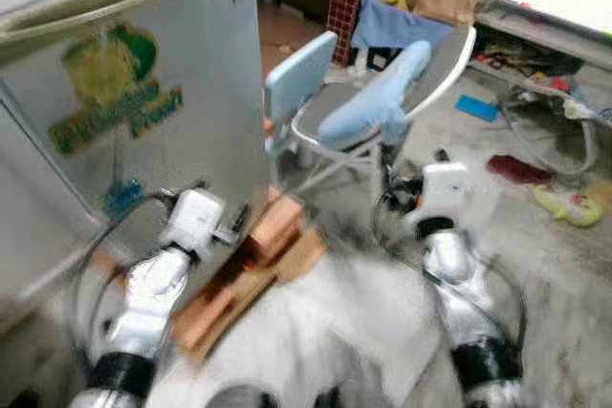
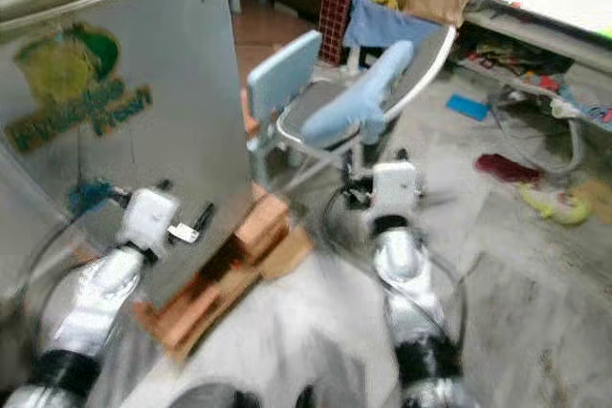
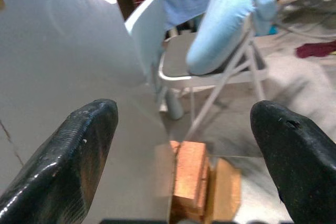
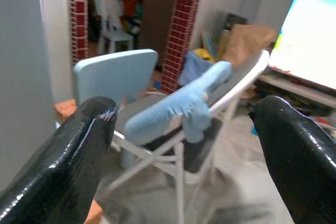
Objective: Restocking fridge
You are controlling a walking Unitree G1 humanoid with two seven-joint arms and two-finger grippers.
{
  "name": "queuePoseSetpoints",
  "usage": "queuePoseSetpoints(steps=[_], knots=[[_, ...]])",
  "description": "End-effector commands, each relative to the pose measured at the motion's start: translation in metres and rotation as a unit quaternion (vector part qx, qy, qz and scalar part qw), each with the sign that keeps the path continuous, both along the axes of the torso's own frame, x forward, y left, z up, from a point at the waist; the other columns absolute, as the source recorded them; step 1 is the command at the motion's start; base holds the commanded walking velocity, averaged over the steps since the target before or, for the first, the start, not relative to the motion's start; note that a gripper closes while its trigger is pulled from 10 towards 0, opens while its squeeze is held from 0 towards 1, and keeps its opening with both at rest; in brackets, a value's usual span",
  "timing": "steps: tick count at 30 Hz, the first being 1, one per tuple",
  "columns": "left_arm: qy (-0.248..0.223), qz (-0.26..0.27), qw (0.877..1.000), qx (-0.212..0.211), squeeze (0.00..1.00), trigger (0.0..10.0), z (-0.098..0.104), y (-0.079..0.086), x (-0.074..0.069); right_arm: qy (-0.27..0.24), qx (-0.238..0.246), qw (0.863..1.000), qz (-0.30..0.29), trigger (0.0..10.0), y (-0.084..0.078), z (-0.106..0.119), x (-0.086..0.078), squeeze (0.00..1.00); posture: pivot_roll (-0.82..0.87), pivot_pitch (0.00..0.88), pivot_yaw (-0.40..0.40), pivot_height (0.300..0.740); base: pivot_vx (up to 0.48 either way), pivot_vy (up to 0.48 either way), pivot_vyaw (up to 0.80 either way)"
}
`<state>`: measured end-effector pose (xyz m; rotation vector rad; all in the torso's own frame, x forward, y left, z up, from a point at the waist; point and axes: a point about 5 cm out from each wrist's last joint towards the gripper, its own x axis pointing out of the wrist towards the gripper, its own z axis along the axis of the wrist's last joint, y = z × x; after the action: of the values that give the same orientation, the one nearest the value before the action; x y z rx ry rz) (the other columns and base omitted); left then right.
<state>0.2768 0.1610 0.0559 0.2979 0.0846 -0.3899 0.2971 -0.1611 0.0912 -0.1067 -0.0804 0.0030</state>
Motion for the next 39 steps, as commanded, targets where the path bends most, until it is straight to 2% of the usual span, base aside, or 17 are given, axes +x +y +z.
queuePoseSetpoints(steps=[1, 9, 15, 27, 32, 39], knots=[[-0.011, -0.001, 1.0, 0.012, 0.0, 10.0, 0.005, 0.005, 0.003, -0.006, 0.004, 1.0, 0.002, 10.0, 0.004, 0.002, 0.001, 0.0, 0.01, 0.0, -0.049, 0.74, 0.0, 0.48, -0.47], [-0.006, -0.002, 1.0, 0.01, 0.0, 10.0, 0.002, 0.005, 0.0, -0.003, -0.009, 1.0, 0.0, 10.0, 0.002, 0.002, 0.002, 0.0, 0.01, 0.0, -0.054, 0.74, 0.0, 0.472, -0.51], [-0.018, -0.004, 1.0, 0.01, 0.0, 10.0, 0.002, 0.003, -0.004, 0.0, -0.011, 1.0, 0.0, 10.0, 0.001, 0.0, 0.002, 0.0, 0.01, 0.0, -0.068, 0.74, 0.0, 0.041, -0.49], [-0.007, 0.002, 1.0, 0.002, 0.0, 10.0, -0.001, 0.003, -0.009, 0.004, -0.005, 1.0, 0.004, 10.0, 0.005, -0.003, 0.002, 0.0, 0.03, 0.0, -0.071, 0.74, 0.0, 0.0, 0.0], [0.012, -0.002, 1.0, 0.003, 0.0, 10.0, -0.009, 0.003, -0.018, 0.009, -0.005, 1.0, 0.004, 10.0, 0.004, -0.006, 0.0, 0.0, 0.03, 0.0, -0.075, 0.74, 0.0, 0.397, 0.0], [0.006, -0.004, 1.0, 0.007, 0.0, 10.0, -0.007, 0.003, -0.017, 0.009, -0.007, 1.0, 0.003, 10.0, 0.003, -0.004, 0.003, 0.0, 0.03, 0.0, -0.078, 0.74, -0.186, 0.35, 0.0]])
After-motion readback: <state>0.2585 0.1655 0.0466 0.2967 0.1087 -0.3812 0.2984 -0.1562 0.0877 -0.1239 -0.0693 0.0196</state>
